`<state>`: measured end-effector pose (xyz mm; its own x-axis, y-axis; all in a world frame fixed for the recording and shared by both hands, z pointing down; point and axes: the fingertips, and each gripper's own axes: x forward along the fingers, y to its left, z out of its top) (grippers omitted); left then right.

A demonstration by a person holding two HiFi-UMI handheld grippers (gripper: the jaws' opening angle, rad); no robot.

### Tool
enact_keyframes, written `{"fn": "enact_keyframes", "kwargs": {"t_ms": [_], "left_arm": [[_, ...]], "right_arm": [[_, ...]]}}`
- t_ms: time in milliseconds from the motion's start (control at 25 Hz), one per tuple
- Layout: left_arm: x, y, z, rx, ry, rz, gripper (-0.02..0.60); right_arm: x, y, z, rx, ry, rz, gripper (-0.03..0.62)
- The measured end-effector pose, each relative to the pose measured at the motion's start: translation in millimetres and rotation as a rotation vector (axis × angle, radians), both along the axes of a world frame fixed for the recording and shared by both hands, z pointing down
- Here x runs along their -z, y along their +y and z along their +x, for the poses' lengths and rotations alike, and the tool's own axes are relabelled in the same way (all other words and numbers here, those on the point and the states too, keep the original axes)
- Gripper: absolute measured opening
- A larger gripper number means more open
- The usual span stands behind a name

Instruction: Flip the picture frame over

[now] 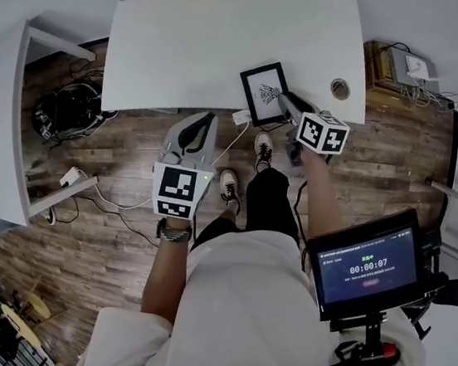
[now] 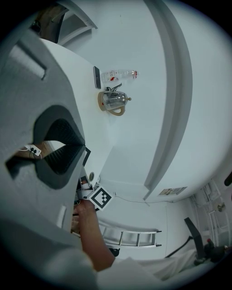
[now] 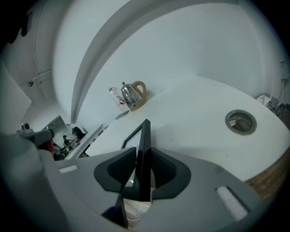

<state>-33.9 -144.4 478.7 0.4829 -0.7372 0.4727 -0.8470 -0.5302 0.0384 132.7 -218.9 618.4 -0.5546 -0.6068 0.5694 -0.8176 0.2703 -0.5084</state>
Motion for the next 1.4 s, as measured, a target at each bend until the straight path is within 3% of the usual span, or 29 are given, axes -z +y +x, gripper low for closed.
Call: {"fn": "enact_keyframes", "kwargs": {"t_ms": [200, 920, 1240, 1400], "left_arm": [[-8, 2, 4, -0.007, -0.002, -0.013, 0.005], [-7, -3, 2, -0.011, -0.001, 0.000, 0.004], [9, -4, 8, -0.012, 0.001, 0.033, 0.004], [29, -9, 12, -0.022, 0.003, 0.079, 0.004]], "right_arm": [[-8, 5, 0, 0.059, 0.112, 0.013, 0.115], [-8, -1, -3, 0.129, 0.230, 0.050, 0.106], [53, -7, -4, 0.120, 0.180, 0.170, 0.109], [101, -11, 1, 0.087, 0.175, 0.263, 0.077]]}}
